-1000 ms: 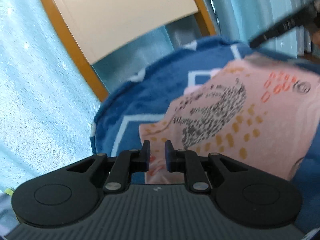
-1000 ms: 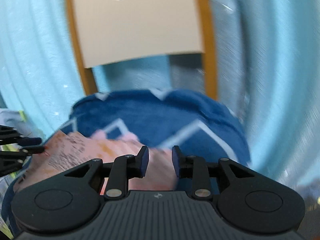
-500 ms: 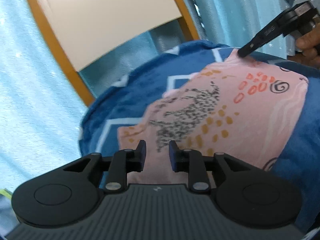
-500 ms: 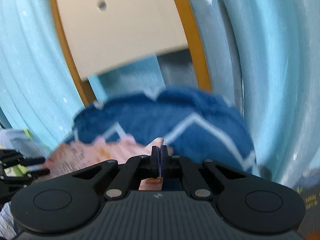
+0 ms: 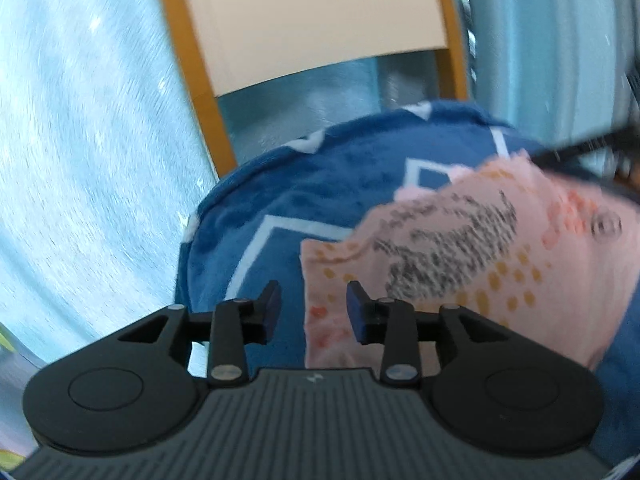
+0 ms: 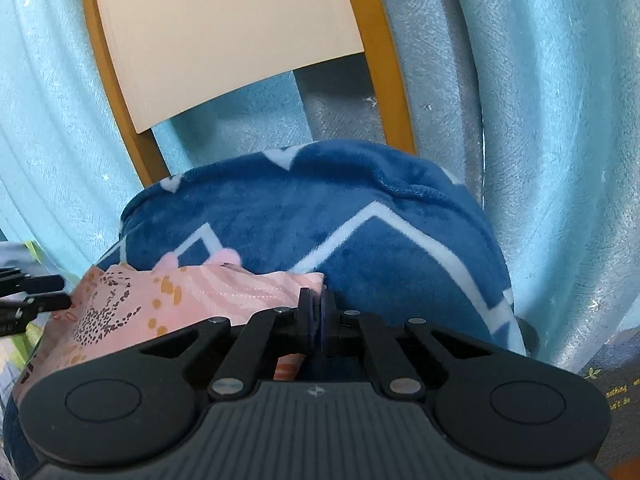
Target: Fold clothes
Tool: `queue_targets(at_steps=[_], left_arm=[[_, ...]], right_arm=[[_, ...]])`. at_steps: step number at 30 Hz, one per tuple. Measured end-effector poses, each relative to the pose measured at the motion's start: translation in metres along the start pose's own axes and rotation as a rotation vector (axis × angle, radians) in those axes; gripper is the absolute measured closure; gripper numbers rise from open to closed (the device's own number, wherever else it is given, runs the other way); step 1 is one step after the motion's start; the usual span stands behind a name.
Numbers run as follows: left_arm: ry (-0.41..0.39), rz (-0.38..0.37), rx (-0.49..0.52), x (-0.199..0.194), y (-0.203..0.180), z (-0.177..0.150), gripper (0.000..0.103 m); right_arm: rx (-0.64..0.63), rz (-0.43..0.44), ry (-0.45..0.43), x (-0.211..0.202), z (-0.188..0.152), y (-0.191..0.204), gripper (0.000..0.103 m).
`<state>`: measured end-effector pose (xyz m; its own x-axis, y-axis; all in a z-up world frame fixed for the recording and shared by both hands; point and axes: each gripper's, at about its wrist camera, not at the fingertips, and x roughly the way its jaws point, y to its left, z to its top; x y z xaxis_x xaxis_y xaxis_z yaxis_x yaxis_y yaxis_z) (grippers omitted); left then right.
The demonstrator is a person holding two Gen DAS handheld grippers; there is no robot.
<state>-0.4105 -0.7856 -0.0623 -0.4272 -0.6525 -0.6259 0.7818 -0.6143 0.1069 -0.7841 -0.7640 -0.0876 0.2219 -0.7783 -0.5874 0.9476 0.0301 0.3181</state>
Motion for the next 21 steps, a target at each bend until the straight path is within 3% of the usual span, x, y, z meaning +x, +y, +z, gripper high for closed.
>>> queue_targets(at_steps=[5,7,8,11,13,21], left_arm=[[0.011,-0.06,-0.099,0.021,0.013,0.011,0.073],[0.033,-0.065,-0.085,0.031,0.011,0.012,0.088],[0.031,-0.06,-0.07,0.032,0.01,0.012,0.102],[-0.038,-0.026,-0.045,0.02,0.007,0.01,0.102],[-0.086,-0.01,-0.08,0.01,0.013,0.008,0.102],[-0.015,0.002,-0.111,0.035,0.018,0.0,0.1]], right_arm=[[0.002,0.001,0.001,0.001,-0.002,0.0,0.099],[0.002,0.0,0.001,0.001,-0.002,0.0,0.099],[0.003,0.0,0.001,0.0,-0.002,0.0,0.099],[0.007,-0.016,-0.071,-0.012,-0.001,0.001,0.103],[0.023,-0.014,-0.097,-0.016,0.0,-0.001,0.103],[0.041,-0.031,-0.035,-0.001,0.0,-0.006,0.102]])
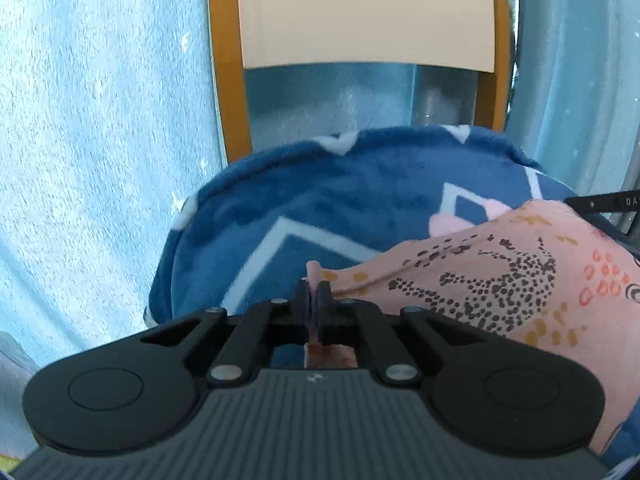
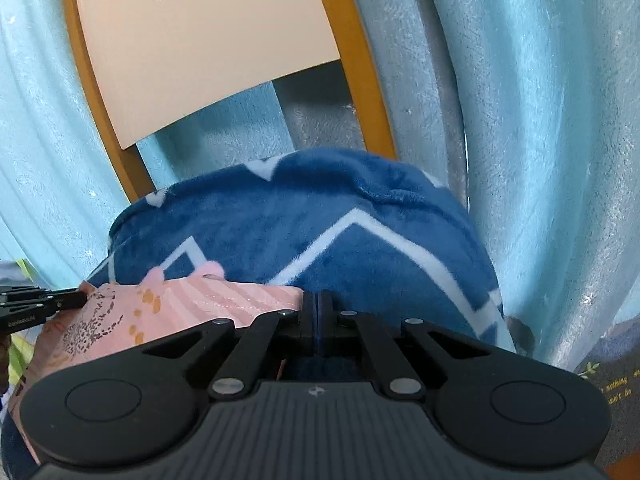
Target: Fold clothes
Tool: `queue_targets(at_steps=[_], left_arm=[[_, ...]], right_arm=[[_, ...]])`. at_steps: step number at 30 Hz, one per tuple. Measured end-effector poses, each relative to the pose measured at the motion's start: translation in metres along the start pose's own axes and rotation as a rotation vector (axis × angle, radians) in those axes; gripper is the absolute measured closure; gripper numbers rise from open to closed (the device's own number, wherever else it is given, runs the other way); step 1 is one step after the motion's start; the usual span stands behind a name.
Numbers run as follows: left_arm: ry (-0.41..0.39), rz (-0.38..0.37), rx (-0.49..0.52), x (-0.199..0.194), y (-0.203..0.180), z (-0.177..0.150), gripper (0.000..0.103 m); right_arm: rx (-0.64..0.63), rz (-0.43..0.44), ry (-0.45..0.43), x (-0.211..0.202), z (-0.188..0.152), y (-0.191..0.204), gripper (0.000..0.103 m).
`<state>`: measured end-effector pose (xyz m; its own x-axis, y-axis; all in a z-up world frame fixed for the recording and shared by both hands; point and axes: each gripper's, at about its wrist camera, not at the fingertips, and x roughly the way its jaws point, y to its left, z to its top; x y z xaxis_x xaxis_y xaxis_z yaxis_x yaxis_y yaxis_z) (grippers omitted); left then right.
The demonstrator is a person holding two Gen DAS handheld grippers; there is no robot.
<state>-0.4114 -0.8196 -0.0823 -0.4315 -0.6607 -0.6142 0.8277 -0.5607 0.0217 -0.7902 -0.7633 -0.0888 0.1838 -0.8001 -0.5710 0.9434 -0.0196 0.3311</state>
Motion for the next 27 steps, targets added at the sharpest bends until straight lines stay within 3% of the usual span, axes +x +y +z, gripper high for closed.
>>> queue_targets(at_steps=[4,7,10,15,17,19,23,27], left_arm=[[0.005,0.047,0.012,-0.003,0.002,0.004,0.082],[-0.023,0.092,0.044,-0.02,-0.001,0.005,0.083],[-0.063,0.109,0.113,-0.046,-0.022,0.003,0.083],[-0.029,-0.036,0.189,-0.067,-0.07,-0.013,0.082],[0.028,-0.049,0.254,-0.061,-0.084,-0.026,0.082],[0.04,-0.004,0.308,-0.063,-0.085,-0.036,0.082],[0.044,0.039,0.297,-0.089,-0.079,-0.037,0.082],[0.093,0.049,0.332,-0.092,-0.087,-0.054,0.085]], right_arm=[[-0.043,0.008,-0.027,-0.016,0.002,0.013,0.096],[-0.12,0.015,-0.068,-0.035,0.001,0.037,0.094],[-0.192,0.082,-0.057,-0.041,-0.006,0.07,0.092],[-0.288,0.193,0.071,-0.029,-0.026,0.108,0.086],[-0.311,0.186,0.118,-0.027,-0.036,0.11,0.086],[-0.292,0.152,0.104,-0.04,-0.041,0.103,0.086],[-0.192,0.091,0.04,-0.08,-0.056,0.083,0.082],[-0.215,0.039,0.064,-0.091,-0.077,0.081,0.082]])
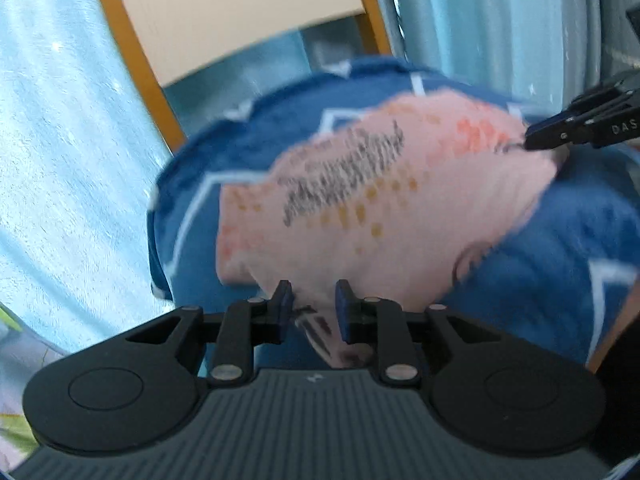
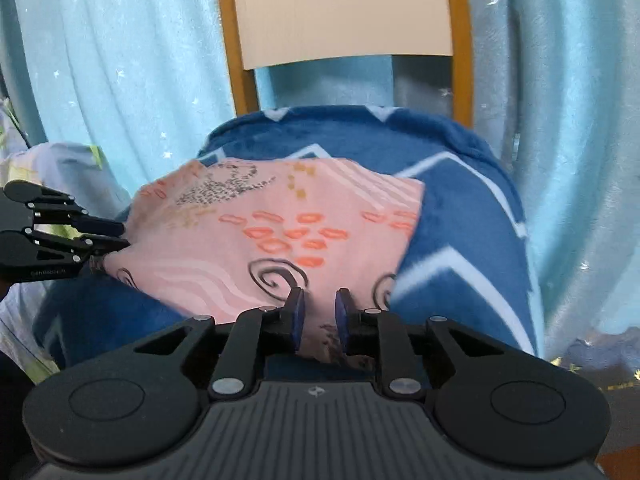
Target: Fold clothes
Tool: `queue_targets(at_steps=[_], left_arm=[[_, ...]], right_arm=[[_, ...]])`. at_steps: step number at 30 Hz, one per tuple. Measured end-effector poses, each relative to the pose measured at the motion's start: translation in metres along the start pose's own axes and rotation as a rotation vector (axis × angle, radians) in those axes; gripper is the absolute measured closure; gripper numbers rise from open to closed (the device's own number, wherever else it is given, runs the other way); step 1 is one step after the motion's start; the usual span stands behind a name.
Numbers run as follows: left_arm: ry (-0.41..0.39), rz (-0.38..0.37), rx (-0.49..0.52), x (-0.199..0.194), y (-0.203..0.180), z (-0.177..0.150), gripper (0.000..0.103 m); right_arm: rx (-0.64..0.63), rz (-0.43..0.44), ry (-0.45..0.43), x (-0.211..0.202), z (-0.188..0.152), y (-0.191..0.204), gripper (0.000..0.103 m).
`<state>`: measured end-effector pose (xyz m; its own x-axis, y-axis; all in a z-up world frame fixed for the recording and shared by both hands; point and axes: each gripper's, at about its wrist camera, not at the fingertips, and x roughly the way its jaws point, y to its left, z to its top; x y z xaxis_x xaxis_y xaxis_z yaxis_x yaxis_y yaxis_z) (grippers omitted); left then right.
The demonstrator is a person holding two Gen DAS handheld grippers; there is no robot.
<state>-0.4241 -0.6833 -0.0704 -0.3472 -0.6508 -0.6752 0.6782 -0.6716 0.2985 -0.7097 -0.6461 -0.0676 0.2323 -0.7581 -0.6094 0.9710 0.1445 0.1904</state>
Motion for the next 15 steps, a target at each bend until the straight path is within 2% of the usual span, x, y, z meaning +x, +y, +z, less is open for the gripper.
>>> queue_targets(at_steps=[4,8,15], left_arm=[[-0.007,0.016,-0.043,-0.014,-0.002,0.007,0.085],[0.003,0.004,-0.051,-0.02,-0.013,0.007,0.085],[0.022,0.008,-0.087,-0.017,-0.015,0.004,0.085]], right_arm=[[0.024,-0.024,-0.036,-0.017,0.0,0.008,0.079],[0.022,-0.005,-0.009,-0.015,-0.004,0.017,0.074],[0.091,0.0,0.02,-0.01,-0.006,0.014,0.073]])
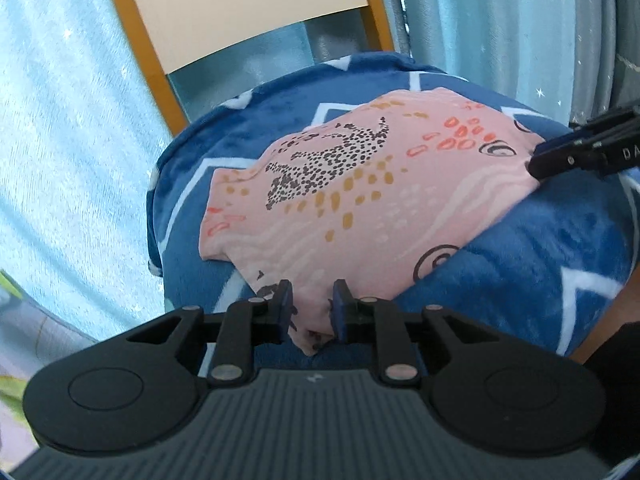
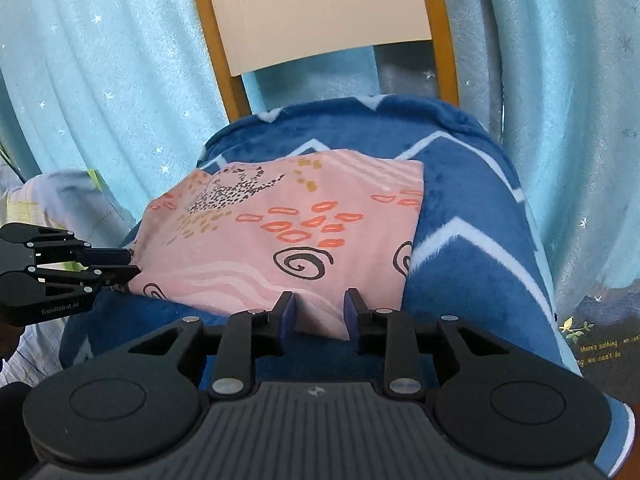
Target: Fold clothes
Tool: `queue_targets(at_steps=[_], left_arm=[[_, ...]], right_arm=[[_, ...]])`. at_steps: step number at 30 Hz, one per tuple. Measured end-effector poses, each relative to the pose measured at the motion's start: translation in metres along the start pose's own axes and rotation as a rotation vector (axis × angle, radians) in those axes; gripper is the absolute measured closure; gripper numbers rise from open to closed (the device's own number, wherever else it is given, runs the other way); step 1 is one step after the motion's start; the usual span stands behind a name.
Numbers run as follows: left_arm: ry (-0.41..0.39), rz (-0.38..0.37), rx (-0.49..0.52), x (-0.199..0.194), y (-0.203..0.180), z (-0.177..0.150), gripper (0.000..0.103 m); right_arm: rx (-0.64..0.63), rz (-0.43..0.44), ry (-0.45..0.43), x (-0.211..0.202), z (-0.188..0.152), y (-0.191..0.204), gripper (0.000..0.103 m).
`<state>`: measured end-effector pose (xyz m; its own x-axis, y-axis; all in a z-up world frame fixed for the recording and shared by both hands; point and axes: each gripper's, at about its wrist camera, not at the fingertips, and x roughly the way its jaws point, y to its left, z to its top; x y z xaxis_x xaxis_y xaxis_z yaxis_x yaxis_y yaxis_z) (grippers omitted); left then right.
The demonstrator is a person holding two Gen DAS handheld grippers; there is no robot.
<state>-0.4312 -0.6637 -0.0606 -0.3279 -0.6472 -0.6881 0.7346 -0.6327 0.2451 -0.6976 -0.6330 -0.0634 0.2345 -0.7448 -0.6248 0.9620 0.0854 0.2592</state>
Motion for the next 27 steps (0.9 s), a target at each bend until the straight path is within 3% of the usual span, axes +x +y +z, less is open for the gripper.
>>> queue_targets(at_steps=[8,14,18,23,27], left_arm=[[-0.004,0.021,0.016,-0.002,-0.005,-0.001,0.085],[-0.014,0.025,-0.002,-0.007,-0.007,-0.003,0.084],[-0.061,0.0,-0.067,-0.028,-0.01,-0.011,0.067],[-0.079,-0.006,-0.144,-0.035,-0.024,-0.028,0.066],[-0.069,-0.001,-0.168,-0.028,-0.033,-0.038,0.059]], right_arm=[[0.01,-0.011,0.001,-0.007,-0.007,0.005,0.065],[0.028,-0.033,0.017,-0.013,-0.013,0.004,0.065],[0.039,-0.075,0.013,-0.025,-0.02,0.007,0.058],[0.012,-0.107,0.009,-0.031,-0.033,0.019,0.052],[0.005,-0.131,-0.002,-0.03,-0.04,0.028,0.044]])
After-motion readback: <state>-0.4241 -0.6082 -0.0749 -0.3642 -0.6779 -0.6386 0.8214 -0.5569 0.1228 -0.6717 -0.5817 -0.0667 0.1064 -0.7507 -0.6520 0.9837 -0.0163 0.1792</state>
